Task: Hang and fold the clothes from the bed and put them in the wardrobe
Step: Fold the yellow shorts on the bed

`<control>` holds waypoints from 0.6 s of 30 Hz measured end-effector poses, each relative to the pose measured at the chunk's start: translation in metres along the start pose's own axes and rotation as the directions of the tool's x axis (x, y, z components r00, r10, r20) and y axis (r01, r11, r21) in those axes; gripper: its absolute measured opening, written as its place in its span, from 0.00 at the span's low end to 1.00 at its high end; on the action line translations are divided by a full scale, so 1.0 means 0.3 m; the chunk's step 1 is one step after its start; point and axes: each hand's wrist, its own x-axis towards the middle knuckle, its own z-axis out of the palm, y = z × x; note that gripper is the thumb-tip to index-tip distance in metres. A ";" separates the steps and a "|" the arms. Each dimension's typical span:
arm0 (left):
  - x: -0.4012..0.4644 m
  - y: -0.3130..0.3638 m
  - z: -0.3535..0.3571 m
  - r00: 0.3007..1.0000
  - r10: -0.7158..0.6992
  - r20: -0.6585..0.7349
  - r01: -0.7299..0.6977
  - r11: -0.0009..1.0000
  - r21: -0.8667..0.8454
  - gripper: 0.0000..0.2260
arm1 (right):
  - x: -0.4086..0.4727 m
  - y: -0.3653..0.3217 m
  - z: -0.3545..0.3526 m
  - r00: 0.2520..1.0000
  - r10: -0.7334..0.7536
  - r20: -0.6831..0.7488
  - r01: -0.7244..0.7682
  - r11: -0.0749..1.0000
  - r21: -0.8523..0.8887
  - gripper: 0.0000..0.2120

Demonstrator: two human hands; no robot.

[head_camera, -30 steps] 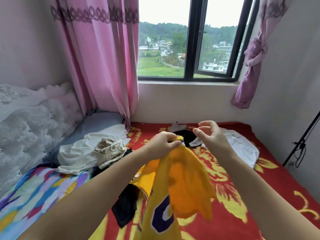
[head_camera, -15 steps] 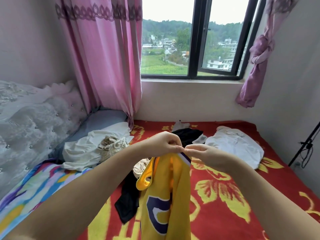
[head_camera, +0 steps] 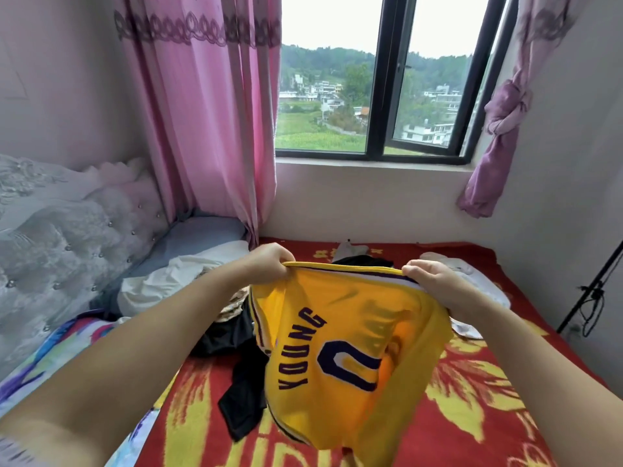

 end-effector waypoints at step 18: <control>0.024 0.350 -0.027 0.958 0.286 0.035 -0.229 0.829 -0.510 0.23 | 0.051 -0.181 0.114 0.957 -0.281 -0.078 0.274 0.958 -0.088 0.03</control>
